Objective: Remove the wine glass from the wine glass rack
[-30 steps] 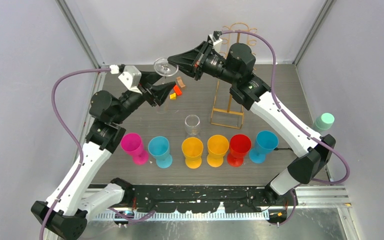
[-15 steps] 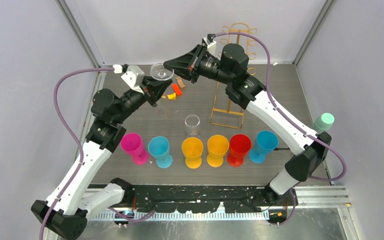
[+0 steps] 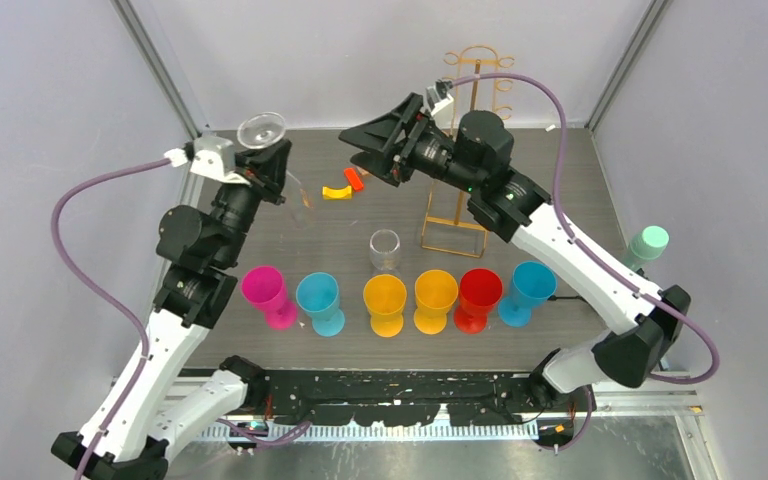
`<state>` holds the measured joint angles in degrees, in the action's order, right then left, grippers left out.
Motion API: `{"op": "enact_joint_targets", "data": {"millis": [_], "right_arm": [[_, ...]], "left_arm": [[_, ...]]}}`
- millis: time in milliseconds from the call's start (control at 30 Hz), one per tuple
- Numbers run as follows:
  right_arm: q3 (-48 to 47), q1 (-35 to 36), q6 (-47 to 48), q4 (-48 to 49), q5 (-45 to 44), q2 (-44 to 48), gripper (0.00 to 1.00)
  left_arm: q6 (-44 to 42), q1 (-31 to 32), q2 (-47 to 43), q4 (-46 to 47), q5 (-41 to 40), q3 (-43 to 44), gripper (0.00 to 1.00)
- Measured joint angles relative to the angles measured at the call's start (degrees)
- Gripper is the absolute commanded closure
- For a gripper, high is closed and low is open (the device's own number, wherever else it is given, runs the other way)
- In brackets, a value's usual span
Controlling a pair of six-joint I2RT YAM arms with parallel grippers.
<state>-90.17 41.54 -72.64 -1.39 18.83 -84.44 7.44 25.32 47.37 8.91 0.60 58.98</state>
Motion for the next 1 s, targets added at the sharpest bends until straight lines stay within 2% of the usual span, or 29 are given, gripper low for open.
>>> {"op": "enact_joint_targets", "data": {"millis": [100,233,400,567,733,1000], "right_arm": [[3.82,0.31,2.10,1.05,-2.12,3.17,0.23],[8.33,2.21,4.00,3.34,-3.82,5.09,0.23],[14.23,5.95,4.98,7.06,-4.04,5.03,0.23],[16.92,9.22,5.35,8.79,-4.31,4.90,0.27],[17.11,10.95,5.11,13.38,-3.93,4.42,0.42],[17.11,11.28,3.65,19.76,-3.02,2.99,0.55]], "left_arm": [[3.30,0.00,-1.53,0.79,-7.76,-0.20,1.00],[12.35,0.00,-2.78,-0.11,-19.32,-0.11,1.00],[24.90,-0.02,-3.48,-7.98,-30.69,2.27,1.00],[36.09,-0.02,-6.23,-12.20,-35.19,1.68,1.00],[45.44,-0.02,-8.55,-15.10,-36.85,0.61,1.00],[54.55,-0.02,-10.93,-17.38,-37.18,-0.68,1.00]]}}
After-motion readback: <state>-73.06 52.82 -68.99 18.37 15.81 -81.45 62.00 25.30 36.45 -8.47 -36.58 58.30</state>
